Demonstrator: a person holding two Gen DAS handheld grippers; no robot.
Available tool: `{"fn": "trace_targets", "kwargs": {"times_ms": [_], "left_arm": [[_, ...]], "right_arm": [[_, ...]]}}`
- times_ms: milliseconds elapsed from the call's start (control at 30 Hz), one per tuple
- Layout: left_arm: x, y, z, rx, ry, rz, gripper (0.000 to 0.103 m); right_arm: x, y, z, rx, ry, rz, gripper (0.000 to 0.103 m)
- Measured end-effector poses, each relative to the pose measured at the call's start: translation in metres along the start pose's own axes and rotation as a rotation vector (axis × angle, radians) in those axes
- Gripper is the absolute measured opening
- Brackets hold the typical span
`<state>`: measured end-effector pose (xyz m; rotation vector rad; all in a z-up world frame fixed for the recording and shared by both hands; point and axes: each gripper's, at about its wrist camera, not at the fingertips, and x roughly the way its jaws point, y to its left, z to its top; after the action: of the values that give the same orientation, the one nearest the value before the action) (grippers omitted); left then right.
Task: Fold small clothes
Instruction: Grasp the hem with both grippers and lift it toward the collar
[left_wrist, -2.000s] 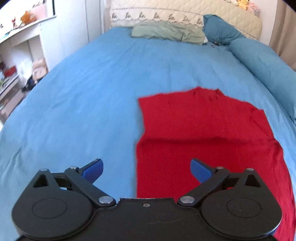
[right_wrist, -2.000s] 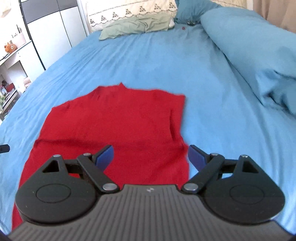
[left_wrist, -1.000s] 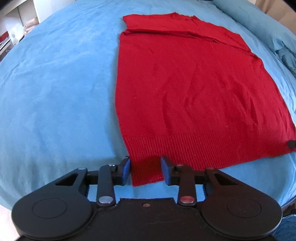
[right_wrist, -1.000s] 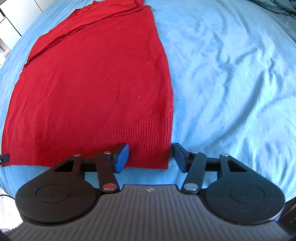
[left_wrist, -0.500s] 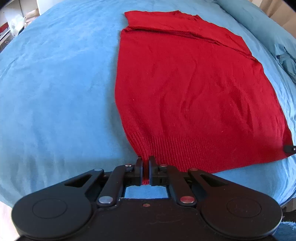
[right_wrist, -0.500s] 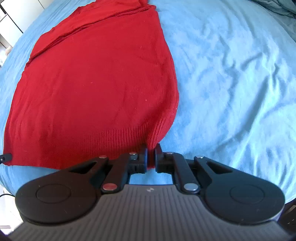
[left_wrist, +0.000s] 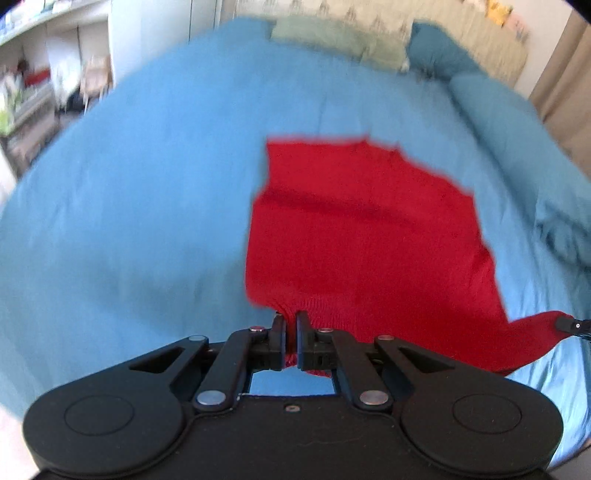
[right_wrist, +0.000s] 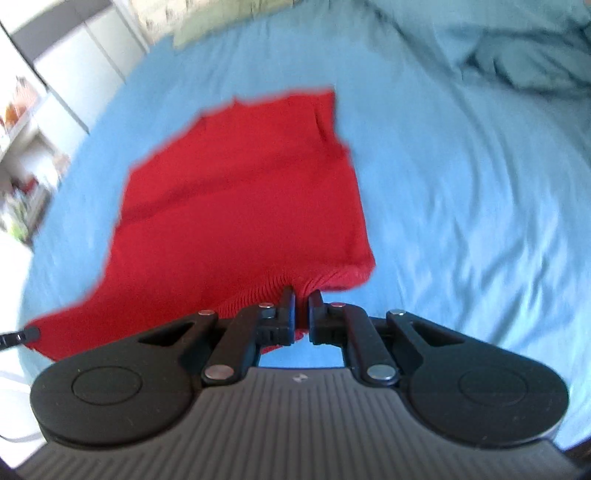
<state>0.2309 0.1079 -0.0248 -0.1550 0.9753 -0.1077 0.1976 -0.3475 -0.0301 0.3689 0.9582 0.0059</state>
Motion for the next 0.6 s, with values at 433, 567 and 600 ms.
{"fn": "trace_targets", "kwargs": {"times_ms": [433, 567, 600], "left_arm": [[0.146, -0.029, 0.192, 0.022, -0.217, 0.039, 0.005], [0.225, -0.029, 0.216, 0.016, -0.232, 0.090, 0.005], [0.247, -0.028, 0.217, 0.018, -0.228, 0.105, 0.005]], "right_arm": [[0.131, 0.026, 0.209, 0.012, -0.160, 0.064, 0.022], [0.222, 0.017, 0.244, 0.012, -0.121, 0.047, 0.022], [0.244, 0.013, 0.249, 0.008, -0.108, 0.039, 0.022]]}}
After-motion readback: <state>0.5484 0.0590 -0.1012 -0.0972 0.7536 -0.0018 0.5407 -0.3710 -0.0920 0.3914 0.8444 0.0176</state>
